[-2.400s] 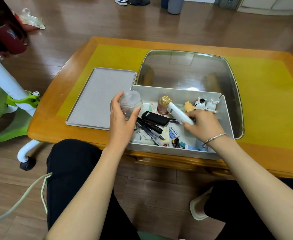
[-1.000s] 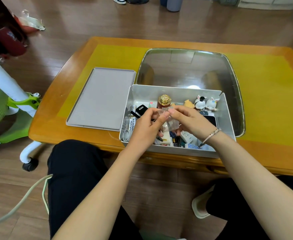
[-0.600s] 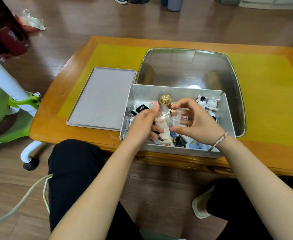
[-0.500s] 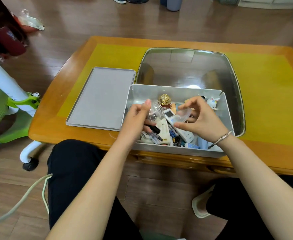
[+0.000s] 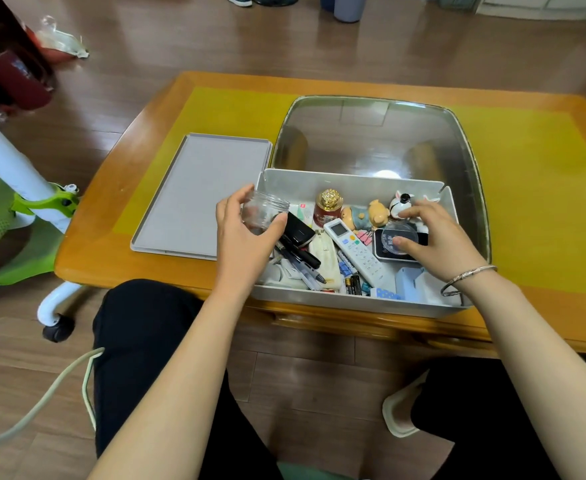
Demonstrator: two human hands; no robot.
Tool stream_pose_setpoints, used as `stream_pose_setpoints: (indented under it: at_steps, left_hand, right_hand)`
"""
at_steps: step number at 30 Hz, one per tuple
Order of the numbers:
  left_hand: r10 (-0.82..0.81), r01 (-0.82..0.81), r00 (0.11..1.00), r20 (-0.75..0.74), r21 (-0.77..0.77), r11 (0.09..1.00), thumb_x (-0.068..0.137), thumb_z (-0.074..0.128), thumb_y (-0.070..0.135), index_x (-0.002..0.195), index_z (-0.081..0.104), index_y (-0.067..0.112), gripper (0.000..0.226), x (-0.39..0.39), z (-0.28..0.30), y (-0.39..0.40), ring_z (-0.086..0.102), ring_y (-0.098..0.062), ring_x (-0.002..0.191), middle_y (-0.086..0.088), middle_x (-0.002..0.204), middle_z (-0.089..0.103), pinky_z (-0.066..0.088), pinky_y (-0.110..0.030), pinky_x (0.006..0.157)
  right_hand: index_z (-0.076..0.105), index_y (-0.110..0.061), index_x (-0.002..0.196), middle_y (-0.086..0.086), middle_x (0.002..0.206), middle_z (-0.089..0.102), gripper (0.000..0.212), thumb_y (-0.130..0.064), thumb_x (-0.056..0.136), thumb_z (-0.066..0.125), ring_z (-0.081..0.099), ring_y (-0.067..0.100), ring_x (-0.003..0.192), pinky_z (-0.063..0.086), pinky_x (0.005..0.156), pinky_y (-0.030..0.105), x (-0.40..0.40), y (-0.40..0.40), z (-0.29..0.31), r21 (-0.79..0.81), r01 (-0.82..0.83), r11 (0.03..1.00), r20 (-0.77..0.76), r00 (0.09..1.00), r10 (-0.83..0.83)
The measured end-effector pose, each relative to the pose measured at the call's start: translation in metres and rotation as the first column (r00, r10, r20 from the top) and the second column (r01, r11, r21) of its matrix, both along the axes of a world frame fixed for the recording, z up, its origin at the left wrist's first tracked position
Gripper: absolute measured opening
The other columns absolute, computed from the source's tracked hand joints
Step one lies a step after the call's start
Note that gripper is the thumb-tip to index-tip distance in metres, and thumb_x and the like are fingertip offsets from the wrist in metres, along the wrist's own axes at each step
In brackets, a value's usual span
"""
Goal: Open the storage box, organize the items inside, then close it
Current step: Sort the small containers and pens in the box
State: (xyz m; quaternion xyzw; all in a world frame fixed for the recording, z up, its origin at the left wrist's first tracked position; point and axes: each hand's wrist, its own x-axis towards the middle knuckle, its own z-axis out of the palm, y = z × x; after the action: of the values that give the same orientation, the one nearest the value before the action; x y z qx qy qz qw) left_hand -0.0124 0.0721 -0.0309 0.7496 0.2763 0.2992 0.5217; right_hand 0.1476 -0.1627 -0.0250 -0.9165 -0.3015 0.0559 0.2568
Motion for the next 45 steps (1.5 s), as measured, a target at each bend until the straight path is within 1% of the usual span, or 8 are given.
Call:
stream_pose_setpoints:
  at_steps: [4,9,19,27,32,37,42,45]
  left_hand:
    - [0.013,-0.012,0.997,0.07,-0.014,1.0,0.082,0.074,0.024,0.133,0.039,0.024,0.063,0.0,-0.006,0.001,0.052,-0.009,0.114,0.001,0.132,0.047,0.046,-0.01,0.089]
    - [0.035,-0.039,0.997,0.067,0.06,0.997,0.084,0.072,0.018,0.14,0.034,0.017,0.067,0.002,-0.012,0.002,0.043,0.012,0.114,0.004,0.137,0.041,0.034,0.0,0.091]
    - [0.0,-0.001,1.0,0.009,0.128,0.992,0.087,0.069,0.019,0.143,0.029,0.017,0.068,0.006,-0.018,0.001,0.037,-0.005,0.128,-0.001,0.144,0.036,0.037,-0.018,0.104]
    - [-0.007,0.004,1.0,0.019,0.149,0.989,0.085,0.071,0.013,0.14,0.031,0.017,0.068,0.007,-0.02,0.003,0.036,0.007,0.12,-0.001,0.14,0.039,0.031,0.002,0.093]
    - [-0.022,0.016,0.999,0.041,0.138,0.99,0.082,0.074,0.01,0.135,0.032,0.019,0.068,0.006,-0.02,0.003,0.04,0.017,0.115,0.01,0.128,0.041,0.036,-0.001,0.091]
    - [-0.001,0.002,1.0,-0.009,0.133,0.991,0.082,0.075,0.015,0.142,0.03,0.02,0.075,0.007,-0.021,0.002,0.038,0.001,0.126,0.004,0.139,0.04,0.031,0.002,0.093]
    - [0.017,0.004,0.996,-0.09,0.231,0.973,0.08,0.076,0.028,0.139,0.037,0.021,0.07,0.005,-0.017,0.0,0.04,-0.01,0.127,0.004,0.136,0.046,0.039,-0.033,0.106]
    - [0.034,0.009,0.991,-0.129,0.322,0.947,0.078,0.076,0.034,0.134,0.041,0.022,0.067,0.005,-0.017,-0.002,0.041,-0.014,0.124,0.004,0.133,0.05,0.034,-0.036,0.103]
  right_hand:
    - [0.059,-0.015,0.117,0.006,0.131,0.048,0.037,-0.015,0.081,0.071,0.043,0.023,0.126,0.031,0.104,0.028,-0.004,0.005,-0.001,0.036,0.004,0.999,-0.003,1.0,-0.004]
    - [0.069,-0.017,0.09,0.002,0.094,0.064,0.014,-0.027,0.081,0.07,0.058,0.02,0.091,0.047,0.084,0.031,-0.012,0.029,-0.01,-0.121,0.014,0.993,0.015,1.0,-0.012]
    - [0.069,-0.014,0.101,0.004,0.091,0.068,0.024,-0.008,0.089,0.05,0.062,0.024,0.08,0.054,0.083,0.041,-0.01,0.066,-0.03,-0.172,-0.028,0.985,-0.267,0.964,-0.019]
    - [0.059,-0.013,0.11,0.015,0.092,0.067,0.031,-0.03,0.085,0.062,0.062,0.036,0.088,0.046,0.065,0.033,0.006,0.06,-0.029,-0.317,0.173,0.933,0.171,0.978,-0.123]
    - [0.059,-0.014,0.111,0.013,0.097,0.066,0.032,-0.033,0.085,0.062,0.063,0.035,0.09,0.04,0.063,0.032,0.008,0.068,-0.035,-0.351,0.203,0.914,0.229,0.965,-0.127]
    - [0.062,-0.019,0.114,0.012,0.093,0.068,0.031,-0.026,0.084,0.059,0.064,0.034,0.087,0.048,0.067,0.033,0.006,0.066,-0.036,-0.322,0.239,0.916,0.226,0.959,-0.171]
    - [0.066,-0.018,0.09,0.008,0.088,0.068,0.012,-0.025,0.086,0.058,0.063,0.031,0.082,0.047,0.063,0.03,0.001,0.066,-0.036,-0.288,0.169,0.942,0.12,0.983,-0.139]
    - [0.067,-0.018,0.072,0.004,0.086,0.067,0.011,-0.022,0.082,0.064,0.061,0.025,0.079,0.046,0.065,0.029,0.0,0.061,-0.034,-0.197,0.122,0.973,0.023,0.993,-0.12]
